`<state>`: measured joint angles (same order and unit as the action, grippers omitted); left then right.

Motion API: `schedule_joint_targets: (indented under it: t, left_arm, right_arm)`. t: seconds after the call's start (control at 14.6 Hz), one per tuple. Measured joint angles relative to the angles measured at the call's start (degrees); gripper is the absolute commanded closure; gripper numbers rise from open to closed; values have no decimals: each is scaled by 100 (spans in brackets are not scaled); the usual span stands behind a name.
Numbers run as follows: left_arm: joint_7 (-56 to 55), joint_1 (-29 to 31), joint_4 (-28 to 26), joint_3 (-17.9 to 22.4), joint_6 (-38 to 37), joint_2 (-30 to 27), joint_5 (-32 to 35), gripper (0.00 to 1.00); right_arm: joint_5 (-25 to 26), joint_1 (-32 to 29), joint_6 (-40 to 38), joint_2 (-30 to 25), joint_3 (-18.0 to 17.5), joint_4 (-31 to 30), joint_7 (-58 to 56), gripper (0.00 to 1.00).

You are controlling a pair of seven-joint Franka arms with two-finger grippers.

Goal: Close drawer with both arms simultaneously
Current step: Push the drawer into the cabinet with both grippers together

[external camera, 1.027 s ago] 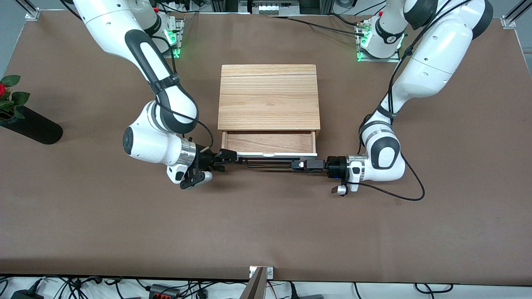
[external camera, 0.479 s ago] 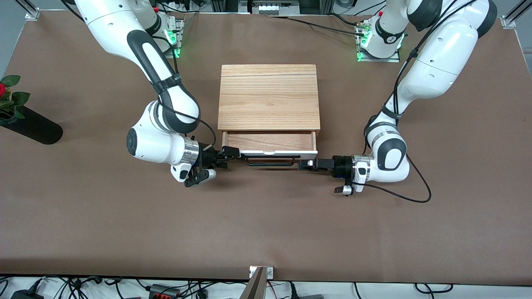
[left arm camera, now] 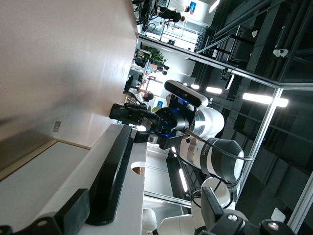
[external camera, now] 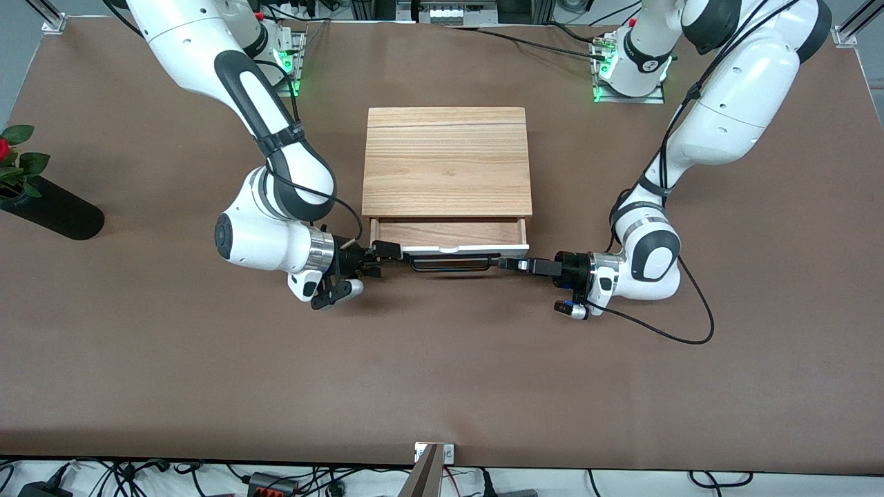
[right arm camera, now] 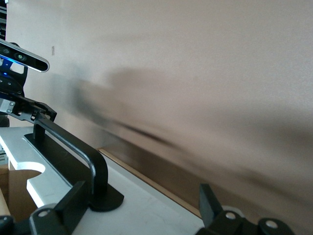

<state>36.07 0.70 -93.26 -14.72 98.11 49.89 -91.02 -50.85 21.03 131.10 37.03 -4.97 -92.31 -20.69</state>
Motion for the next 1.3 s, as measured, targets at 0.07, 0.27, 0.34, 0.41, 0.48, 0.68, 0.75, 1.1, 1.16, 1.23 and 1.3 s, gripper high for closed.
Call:
schedule_joint_targets:
  t: [0.07,0.27,0.34,0.41,0.48,0.68,0.75,1.1,1.16,1.23,1.3]
  left_arm:
    - [-23,1,-10,0,-3,1,-11,0]
    - [-49,1,-49,0,-7,4,-25,0]
    - [-56,-2,-89,-2,-12,4,-25,0]
    - [-56,-10,-156,-3,-17,6,-25,0]
    - [-56,-22,-229,-4,-25,6,-25,0]
    - [-56,-53,-429,-65,-135,4,-24,0]
    - [-57,-56,-476,-93,-156,4,-24,0]
    - [-173,-39,-571,-173,-159,2,-24,0]
    - [-237,-36,-585,-180,-162,1,-24,0]
    - [-318,-36,-611,-188,-175,-2,-24,0]
    - [-359,-36,-637,-200,-188,-4,-24,0]
  right_arm:
    - [0,2,-5,0,0,-1,-6,0]
    - [-4,13,-18,-1,0,-16,-12,0]
    - [-17,18,-36,0,-2,-19,-12,0]
    - [-26,26,-83,-1,-4,-22,-12,0]
    - [-27,27,-169,-1,-3,-23,-12,0]
    - [-27,21,-610,0,3,-40,-13,0]
    - [-27,19,-713,0,3,-48,-14,0]
    - [-27,16,-880,0,3,-68,-14,0]
    - [-27,17,-888,0,3,-73,-14,0]
    - [-27,21,-916,2,2,-94,-14,0]
    - [-27,24,-978,4,2,-115,-14,0]
